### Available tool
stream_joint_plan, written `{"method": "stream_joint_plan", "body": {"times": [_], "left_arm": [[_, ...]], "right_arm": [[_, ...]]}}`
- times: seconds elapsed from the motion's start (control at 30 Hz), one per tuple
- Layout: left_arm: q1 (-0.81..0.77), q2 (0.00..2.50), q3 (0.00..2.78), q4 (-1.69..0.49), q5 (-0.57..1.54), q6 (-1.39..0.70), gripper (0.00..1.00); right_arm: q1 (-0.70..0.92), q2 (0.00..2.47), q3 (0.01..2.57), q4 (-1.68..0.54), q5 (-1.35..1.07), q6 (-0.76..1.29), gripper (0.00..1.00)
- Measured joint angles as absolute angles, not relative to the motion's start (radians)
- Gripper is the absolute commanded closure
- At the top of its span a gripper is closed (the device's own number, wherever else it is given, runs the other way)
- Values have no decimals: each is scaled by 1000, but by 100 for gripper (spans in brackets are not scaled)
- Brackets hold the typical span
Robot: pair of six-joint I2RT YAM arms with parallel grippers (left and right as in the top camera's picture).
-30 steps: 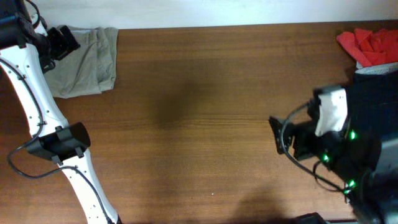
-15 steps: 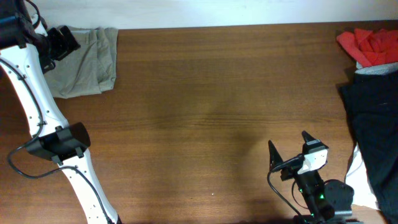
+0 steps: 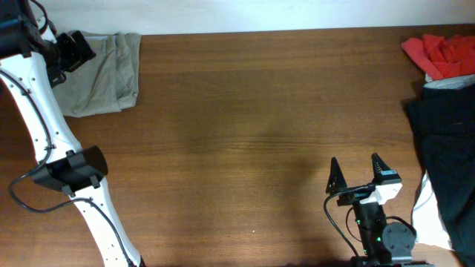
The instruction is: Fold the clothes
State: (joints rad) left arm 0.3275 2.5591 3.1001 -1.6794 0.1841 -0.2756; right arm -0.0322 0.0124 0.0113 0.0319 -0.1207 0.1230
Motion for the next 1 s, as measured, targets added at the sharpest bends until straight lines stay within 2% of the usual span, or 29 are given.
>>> {"method": "stream_joint_plan", "body": {"times": [0.1, 0.8, 1.0], "left_arm": [[327, 2559, 3100, -1680, 184, -276, 1], [325, 2559, 3100, -1680, 184, -276, 1], [249, 2519, 3052, -1675, 184, -276, 1]], "right_arm": [[-32, 13, 10, -62, -111, 130, 1], [-32, 13, 10, -64, -105, 132, 1], [-32, 13, 10, -64, -105, 132, 1]]}}
